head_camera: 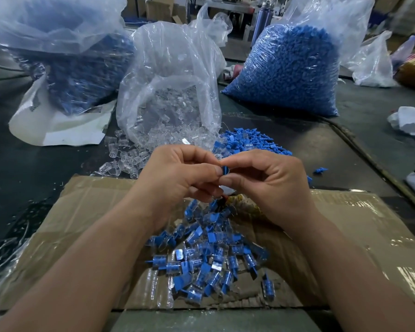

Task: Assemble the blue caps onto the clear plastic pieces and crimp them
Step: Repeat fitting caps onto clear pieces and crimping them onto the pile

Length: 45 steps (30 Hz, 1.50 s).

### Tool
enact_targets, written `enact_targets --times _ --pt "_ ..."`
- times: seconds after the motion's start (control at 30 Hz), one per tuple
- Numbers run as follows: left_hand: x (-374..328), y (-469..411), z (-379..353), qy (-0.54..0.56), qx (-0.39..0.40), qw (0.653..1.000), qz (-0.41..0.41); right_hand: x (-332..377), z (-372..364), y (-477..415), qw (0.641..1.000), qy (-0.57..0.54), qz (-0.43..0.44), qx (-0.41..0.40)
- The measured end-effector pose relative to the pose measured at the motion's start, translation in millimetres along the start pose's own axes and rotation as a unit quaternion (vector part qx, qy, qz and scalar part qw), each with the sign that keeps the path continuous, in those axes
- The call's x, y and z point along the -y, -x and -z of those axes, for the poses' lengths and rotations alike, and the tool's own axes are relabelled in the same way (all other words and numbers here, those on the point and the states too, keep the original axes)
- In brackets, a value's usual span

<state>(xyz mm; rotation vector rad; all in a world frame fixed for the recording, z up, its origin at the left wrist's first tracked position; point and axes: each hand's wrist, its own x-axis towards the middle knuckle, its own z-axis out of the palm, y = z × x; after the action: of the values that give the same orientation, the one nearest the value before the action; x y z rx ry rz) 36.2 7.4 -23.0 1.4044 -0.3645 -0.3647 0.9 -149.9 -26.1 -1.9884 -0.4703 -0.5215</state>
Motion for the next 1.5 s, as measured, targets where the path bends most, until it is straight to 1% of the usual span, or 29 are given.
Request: enact_targets --times 0.1,0.3,0.57,0.67,0.73,0.8,0.87,0.93,1.03,1.1,1.13,1.2,1.3,1.43,1.5 --pt "-0.6 0.0 0.9 0.003 0.005 1.000 0.012 -0.6 0.7 0.0 1.000 0.013 0.019 0.005" --pt "-0.5 -1.3 2.4 0.021 0.009 0.999 0.036 -2.6 -0.5 -0.4 0.991 0.104 0.081 -0.002" --pt "0.5 -1.7 2.3 0.027 -0.002 0.999 0.030 -2.5 -0.9 -0.9 0.989 0.116 0.091 -0.003" --pt "1.3 -1.5 2.0 0.022 -0.005 0.999 0.026 -1.0 0.5 -1.0 0.989 0.117 0.084 0.013" --pt "1.3 -1.5 1.2 0.023 -0.007 0.999 0.025 0.4 5.4 -1.4 0.994 0.100 0.034 0.027" --pt "1.0 -1.8 1.4 0.030 -0.024 0.999 0.021 1.0 15.4 -2.8 0.996 0.075 -0.048 0.025" --pt "0.5 -2.5 2.4 0.047 -0.049 0.998 0.015 -2.6 32.2 -4.4 0.987 0.102 -0.120 0.043" --pt "0.1 -2.5 3.4 0.066 -0.068 0.995 0.008 -5.1 49.4 -4.9 0.962 0.159 -0.185 0.124" --pt "-0.5 -2.4 3.8 0.075 -0.079 0.994 0.009 -7.5 58.4 -1.9 0.897 0.204 -0.288 0.268" --pt "-0.9 -2.6 3.4 0.075 -0.078 0.994 0.011 -10.9 52.2 0.4 0.859 0.265 -0.295 0.323" --pt "-1.0 -2.8 3.4 0.074 -0.078 0.994 0.011 -12.1 47.9 0.5 0.849 0.303 -0.283 0.327" --pt "-0.9 -3.2 3.5 0.073 -0.079 0.994 0.012 -11.5 41.2 -0.9 0.845 0.356 -0.259 0.304" --pt "-0.3 -3.5 3.8 0.071 -0.076 0.994 0.012 -8.3 36.5 -3.1 0.857 0.368 -0.246 0.265" --pt "0.6 -3.1 3.9 0.077 -0.070 0.995 0.010 -8.7 26.4 -2.1 0.842 0.434 -0.215 0.235" --pt "1.4 -3.5 4.1 0.078 -0.072 0.994 0.007 -10.2 26.9 -1.3 0.854 0.442 -0.197 0.191"
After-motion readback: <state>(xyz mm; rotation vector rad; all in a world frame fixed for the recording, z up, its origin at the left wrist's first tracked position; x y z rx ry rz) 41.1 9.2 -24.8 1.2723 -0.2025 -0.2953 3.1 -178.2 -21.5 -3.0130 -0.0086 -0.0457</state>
